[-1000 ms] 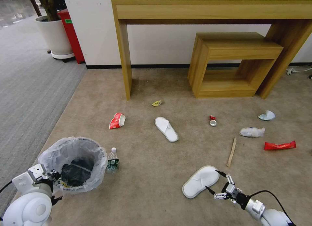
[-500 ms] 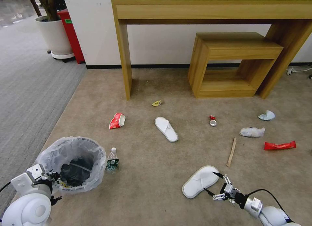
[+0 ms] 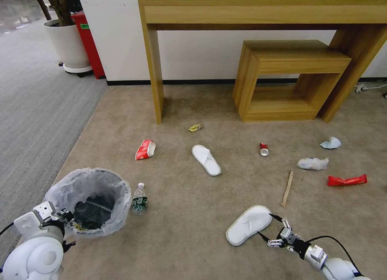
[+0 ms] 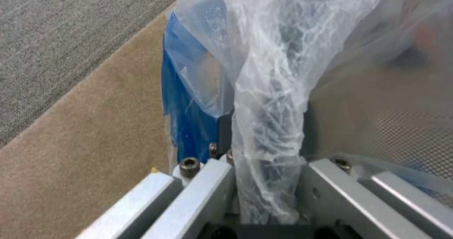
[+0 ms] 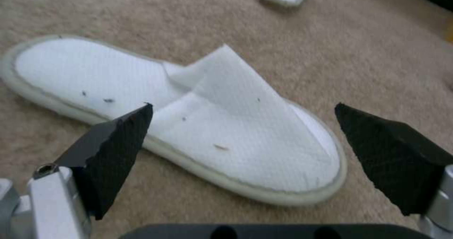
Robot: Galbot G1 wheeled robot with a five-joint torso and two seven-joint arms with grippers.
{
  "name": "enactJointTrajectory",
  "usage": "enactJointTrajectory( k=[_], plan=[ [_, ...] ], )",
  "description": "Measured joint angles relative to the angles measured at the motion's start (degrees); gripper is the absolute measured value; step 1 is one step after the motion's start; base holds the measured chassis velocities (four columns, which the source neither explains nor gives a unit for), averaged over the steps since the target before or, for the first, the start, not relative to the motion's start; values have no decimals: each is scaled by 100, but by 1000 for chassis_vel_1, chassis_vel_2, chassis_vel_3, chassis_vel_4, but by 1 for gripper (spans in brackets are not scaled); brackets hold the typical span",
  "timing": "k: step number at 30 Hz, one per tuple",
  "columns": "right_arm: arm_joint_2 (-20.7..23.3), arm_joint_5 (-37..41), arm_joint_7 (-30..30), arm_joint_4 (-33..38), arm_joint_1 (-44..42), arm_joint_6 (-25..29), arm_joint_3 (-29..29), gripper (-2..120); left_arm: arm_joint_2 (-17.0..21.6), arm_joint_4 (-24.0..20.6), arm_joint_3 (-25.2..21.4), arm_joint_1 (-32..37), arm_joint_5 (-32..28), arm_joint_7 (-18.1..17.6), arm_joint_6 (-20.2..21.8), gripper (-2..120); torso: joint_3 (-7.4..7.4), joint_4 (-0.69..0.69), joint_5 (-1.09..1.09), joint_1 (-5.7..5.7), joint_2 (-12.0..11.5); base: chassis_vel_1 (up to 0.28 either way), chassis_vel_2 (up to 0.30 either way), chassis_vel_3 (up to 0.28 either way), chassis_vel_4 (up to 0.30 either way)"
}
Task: Pick up the trash bin and place the garbage on the floor into it.
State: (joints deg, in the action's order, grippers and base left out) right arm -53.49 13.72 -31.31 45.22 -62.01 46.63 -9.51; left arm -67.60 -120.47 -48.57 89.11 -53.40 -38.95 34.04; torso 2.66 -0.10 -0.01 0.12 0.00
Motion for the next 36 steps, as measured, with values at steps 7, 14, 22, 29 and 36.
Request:
enactJointTrajectory(
  k=[7,14,22,29,36],
  plan=[
    [-72,30,-155,-273,240,0,125,98,1,5,6,2,-4,-7,0,0,0,0,0,0,0,0,0,0,0],
    [-132,56,-249,-386,392,-1,256,98,-28,-11,0,9,-5,-16,0,0,0,0,0,0,0,0,0,0,0],
    [-251,60,-373,-754,690,-3,447,98,-54,-6,-4,-10,4,-34,-6,0,0,1,0,0,0,0,0,0,0],
    [-387,59,-448,-1146,896,-4,508,98,-39,1,5,-29,5,-43,-9,0,0,0,0,0,0,0,0,0,0],
    [-496,-16,-473,-1435,1070,-5,500,98,6,13,13,-52,1,-51,-13,0,0,0,0,0,0,0,0,0,0]
  ],
)
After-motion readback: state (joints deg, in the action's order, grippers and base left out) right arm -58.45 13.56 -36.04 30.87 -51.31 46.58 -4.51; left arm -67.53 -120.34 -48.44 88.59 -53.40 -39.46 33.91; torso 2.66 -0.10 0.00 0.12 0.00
